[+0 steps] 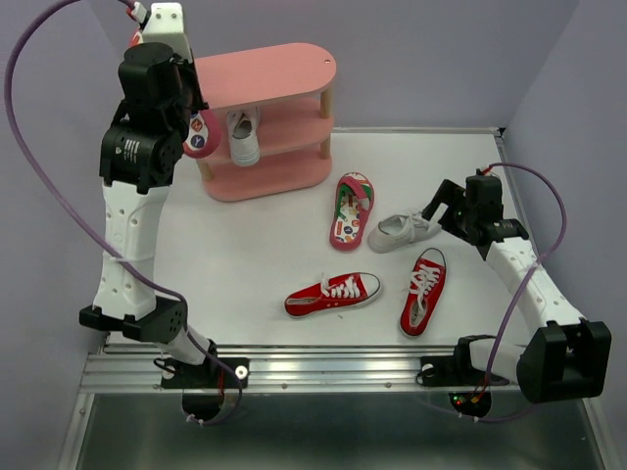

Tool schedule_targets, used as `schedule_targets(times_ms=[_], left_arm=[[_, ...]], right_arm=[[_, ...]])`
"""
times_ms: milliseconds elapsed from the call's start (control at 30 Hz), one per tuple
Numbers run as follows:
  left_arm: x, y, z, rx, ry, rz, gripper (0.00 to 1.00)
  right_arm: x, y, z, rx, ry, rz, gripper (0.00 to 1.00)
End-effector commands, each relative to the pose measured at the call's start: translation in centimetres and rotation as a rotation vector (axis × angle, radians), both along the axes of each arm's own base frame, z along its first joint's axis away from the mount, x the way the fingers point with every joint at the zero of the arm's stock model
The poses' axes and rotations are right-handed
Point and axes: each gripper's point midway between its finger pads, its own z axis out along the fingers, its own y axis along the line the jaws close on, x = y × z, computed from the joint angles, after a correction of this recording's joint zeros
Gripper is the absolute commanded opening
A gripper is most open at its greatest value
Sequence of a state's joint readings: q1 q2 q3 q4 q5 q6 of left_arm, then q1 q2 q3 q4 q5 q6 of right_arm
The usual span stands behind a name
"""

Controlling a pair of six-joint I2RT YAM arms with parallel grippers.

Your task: Place and organize the shoes onto the shoe shelf

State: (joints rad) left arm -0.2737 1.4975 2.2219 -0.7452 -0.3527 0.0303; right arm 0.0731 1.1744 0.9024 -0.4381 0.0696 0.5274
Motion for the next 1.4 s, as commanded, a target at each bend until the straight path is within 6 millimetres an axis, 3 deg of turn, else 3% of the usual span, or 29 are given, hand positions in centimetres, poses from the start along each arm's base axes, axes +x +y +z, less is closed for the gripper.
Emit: schedule_targets(times_ms=[0, 200, 433, 567, 967, 1200, 1333, 1367], left_arm=[[1.2, -1.0, 6.0, 0.033, -0.185, -0.053, 0.0], [4.2, -2.7, 7.4, 0.056, -0.269, -0.095, 0.0], [8.4, -4.1, 6.8, 0.098, -0.286, -0.115, 0.0], [9.7, -4.3, 6.6, 0.127, -0.302, -0.116, 0.0], [13.8, -5.2, 2.5, 0.157, -0.227, -0.125, 0.0], [14.8, -5.3, 0.2, 0.157, -0.171, -0.115, 0.0], [14.9, -5.0, -0.2, 0.155, -0.161, -0.098, 0.06], [14.8, -5.1, -0.2, 0.155, -0.161, -0.101, 0.13]], right_arm=[[1.3, 0.0, 2.5, -0.005, -0.079, 0.002, 1.0], [1.1, -0.4, 1.9, -0.018, -0.059, -0.014, 1.0], [1.2, -0.5, 1.7, -0.02, -0.053, -0.016, 1.0], [1.4, -0.5, 2.2, -0.026, -0.061, -0.015, 1.0], [1.1, -0.8, 2.5, -0.037, -0.063, -0.026, 1.0], [1.0, -1.0, 2.5, -0.046, -0.063, -0.032, 1.0], [0.9, -1.0, 2.6, -0.043, -0.064, -0.031, 1.0], [0.9, -1.0, 2.6, -0.043, -0.064, -0.031, 1.0]])
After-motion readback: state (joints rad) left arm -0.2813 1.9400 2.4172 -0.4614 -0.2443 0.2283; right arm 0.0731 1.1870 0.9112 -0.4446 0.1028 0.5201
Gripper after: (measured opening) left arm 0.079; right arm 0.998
